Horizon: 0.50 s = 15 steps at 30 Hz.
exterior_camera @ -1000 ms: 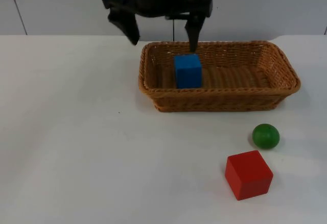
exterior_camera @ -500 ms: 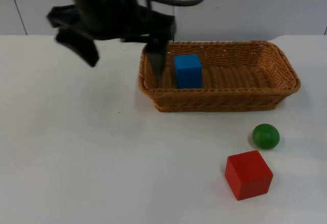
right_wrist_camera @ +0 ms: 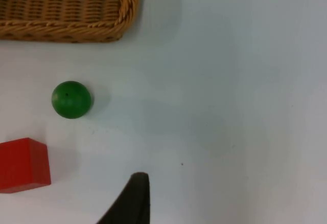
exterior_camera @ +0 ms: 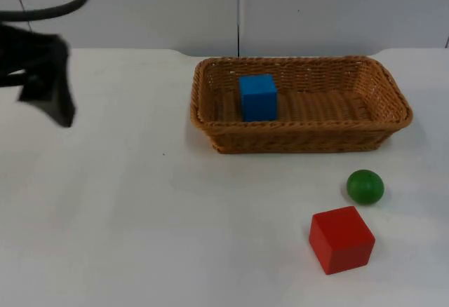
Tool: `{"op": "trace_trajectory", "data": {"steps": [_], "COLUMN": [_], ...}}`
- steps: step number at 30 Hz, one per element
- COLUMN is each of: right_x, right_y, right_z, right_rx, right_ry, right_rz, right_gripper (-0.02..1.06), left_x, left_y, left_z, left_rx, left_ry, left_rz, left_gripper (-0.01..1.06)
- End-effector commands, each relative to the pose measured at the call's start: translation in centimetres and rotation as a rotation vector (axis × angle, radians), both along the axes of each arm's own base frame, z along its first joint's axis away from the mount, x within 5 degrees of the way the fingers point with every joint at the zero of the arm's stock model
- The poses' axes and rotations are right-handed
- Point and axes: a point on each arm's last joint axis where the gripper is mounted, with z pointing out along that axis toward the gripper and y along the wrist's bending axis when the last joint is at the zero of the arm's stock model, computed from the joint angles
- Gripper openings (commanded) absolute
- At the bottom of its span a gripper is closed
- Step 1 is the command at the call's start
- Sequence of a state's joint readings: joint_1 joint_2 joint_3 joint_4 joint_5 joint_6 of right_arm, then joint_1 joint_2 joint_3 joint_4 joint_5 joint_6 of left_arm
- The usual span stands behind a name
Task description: Place all geometric objects except the red cube into the basket.
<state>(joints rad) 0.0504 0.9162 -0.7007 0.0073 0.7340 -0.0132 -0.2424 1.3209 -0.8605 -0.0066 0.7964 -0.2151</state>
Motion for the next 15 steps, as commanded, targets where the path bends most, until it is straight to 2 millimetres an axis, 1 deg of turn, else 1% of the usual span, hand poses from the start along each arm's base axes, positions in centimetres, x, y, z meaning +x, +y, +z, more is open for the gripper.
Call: {"op": "trace_trajectory", "data": {"steps": [1,2,3,4,7,12,15], "right_x": [0.0,0.0,0.0,0.0,0.0,0.0,0.0], "right_y": [-0.1,-0.1,-0.1,-0.1,-0.1,-0.1,-0.1], "right_z": [0.1,0.1,0.1,0.1,0.1,0.1,0.1], "right_rx": [0.001,0.001,0.001,0.001,0.005,0.005,0.005], "right_ry": [-0.009,-0.009,-0.009,-0.009,-0.009,-0.006,-0.001], "right_rz": [-0.005,-0.005,-0.005,-0.005,-0.006,-0.006,-0.006], "right_gripper": [1.05,1.05,1.05,1.05,1.05,1.05,1.05], "left_x": [-1.0,-1.6,-1.6,-2.5,-3.9,-4.6,-4.8], "left_y": [0.6,0.9,0.9,1.3,1.6,1.8,1.8], "left_z": [0.1,0.2,0.2,0.1,0.3,0.8,0.9], "left_rx": [-0.014,-0.016,-0.016,-0.016,-0.019,-0.02,-0.017], "left_ry": [-0.012,-0.022,-0.022,-0.022,-0.032,-0.034,-0.039], "left_rz": [0.022,0.03,0.03,0.038,0.038,0.037,0.036], "left_gripper": [1.05,1.05,1.05,1.05,1.05,1.05,1.05]}}
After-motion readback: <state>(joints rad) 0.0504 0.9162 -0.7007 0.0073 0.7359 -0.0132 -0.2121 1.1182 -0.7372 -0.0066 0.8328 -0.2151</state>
